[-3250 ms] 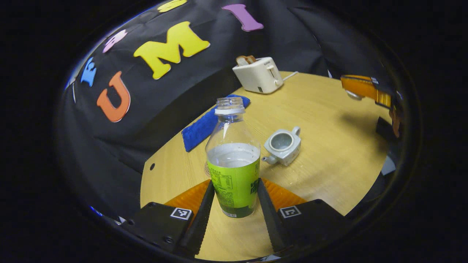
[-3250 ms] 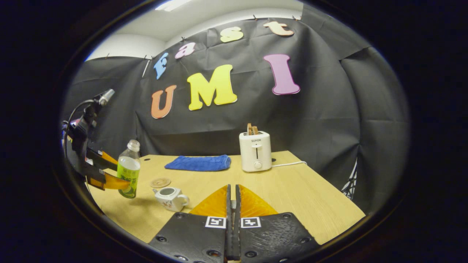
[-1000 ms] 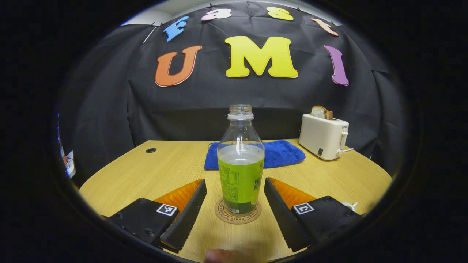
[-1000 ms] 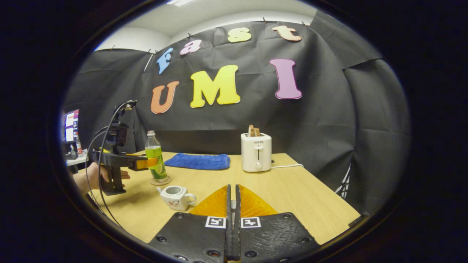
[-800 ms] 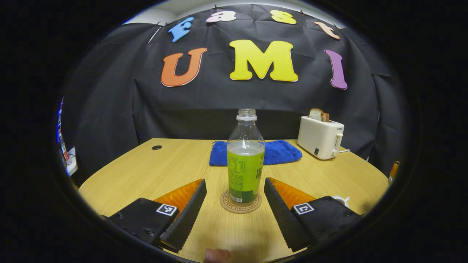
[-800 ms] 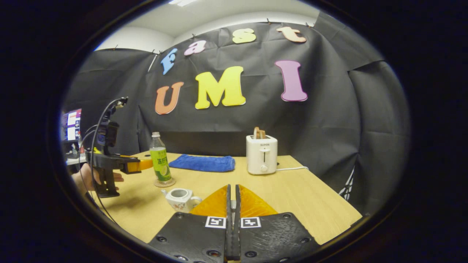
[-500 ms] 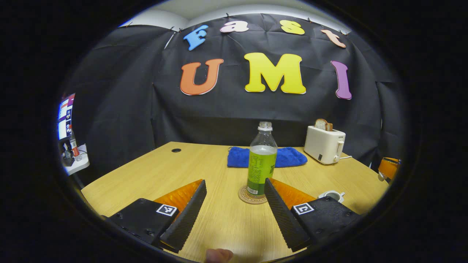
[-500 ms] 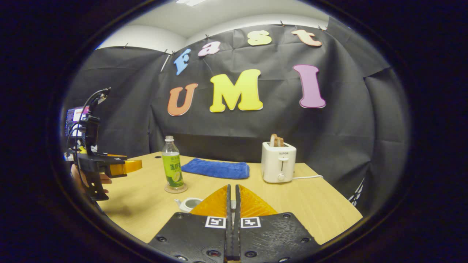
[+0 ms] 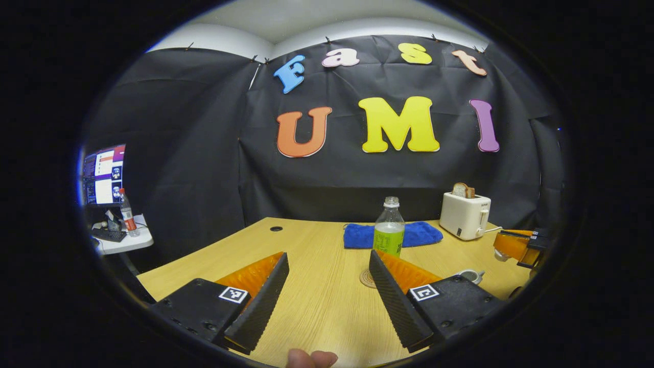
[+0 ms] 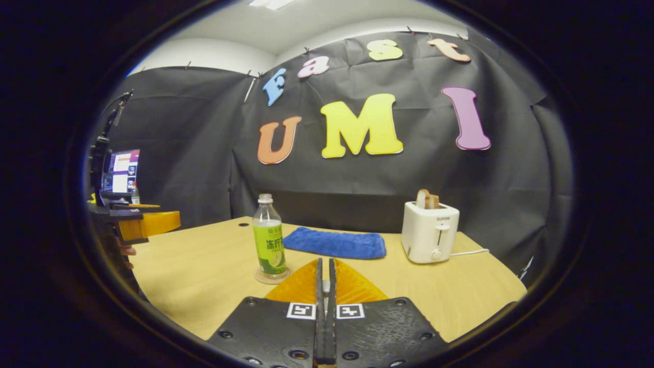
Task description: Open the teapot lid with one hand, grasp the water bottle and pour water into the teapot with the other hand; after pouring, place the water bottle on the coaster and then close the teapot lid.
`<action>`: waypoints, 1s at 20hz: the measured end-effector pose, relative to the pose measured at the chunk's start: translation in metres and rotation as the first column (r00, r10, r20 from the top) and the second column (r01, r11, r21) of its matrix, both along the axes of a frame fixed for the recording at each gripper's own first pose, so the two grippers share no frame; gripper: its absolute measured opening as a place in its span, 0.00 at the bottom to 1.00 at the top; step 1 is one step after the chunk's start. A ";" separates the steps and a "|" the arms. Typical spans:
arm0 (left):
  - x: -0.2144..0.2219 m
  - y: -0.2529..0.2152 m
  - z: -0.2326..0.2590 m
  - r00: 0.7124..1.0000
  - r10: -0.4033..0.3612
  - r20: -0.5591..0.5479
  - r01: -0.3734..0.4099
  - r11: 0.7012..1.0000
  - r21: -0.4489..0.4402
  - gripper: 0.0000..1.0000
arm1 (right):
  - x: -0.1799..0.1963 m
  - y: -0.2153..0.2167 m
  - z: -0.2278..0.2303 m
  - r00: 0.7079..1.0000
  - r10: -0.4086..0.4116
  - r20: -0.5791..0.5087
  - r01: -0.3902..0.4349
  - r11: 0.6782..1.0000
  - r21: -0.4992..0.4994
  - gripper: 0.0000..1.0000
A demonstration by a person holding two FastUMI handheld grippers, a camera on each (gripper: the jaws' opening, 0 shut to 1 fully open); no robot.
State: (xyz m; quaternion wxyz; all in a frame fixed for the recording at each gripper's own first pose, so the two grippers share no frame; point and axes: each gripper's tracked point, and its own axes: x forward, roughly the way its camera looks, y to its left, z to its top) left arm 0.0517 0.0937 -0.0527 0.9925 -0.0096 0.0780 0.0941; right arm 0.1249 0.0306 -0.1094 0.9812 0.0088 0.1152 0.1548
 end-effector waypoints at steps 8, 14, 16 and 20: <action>-0.016 0.010 0.015 0.999 0.012 0.043 -0.013 1.000 0.020 0.98 | 0.017 0.027 -0.031 0.999 0.048 -0.025 -0.049 0.998 -0.032 0.00; -0.022 0.017 0.011 0.999 0.018 0.041 -0.019 0.999 0.029 0.99 | 0.022 0.033 -0.051 0.997 0.051 -0.053 -0.054 0.997 -0.060 0.00; -0.023 0.020 0.008 0.999 0.022 0.035 -0.023 0.999 0.023 0.98 | 0.022 0.032 -0.055 0.997 0.045 -0.059 -0.049 0.997 -0.064 0.00; -0.025 0.023 0.006 0.999 0.030 0.033 -0.031 0.999 0.016 0.99 | 0.024 0.029 -0.061 0.997 0.035 -0.065 -0.040 0.997 -0.069 0.00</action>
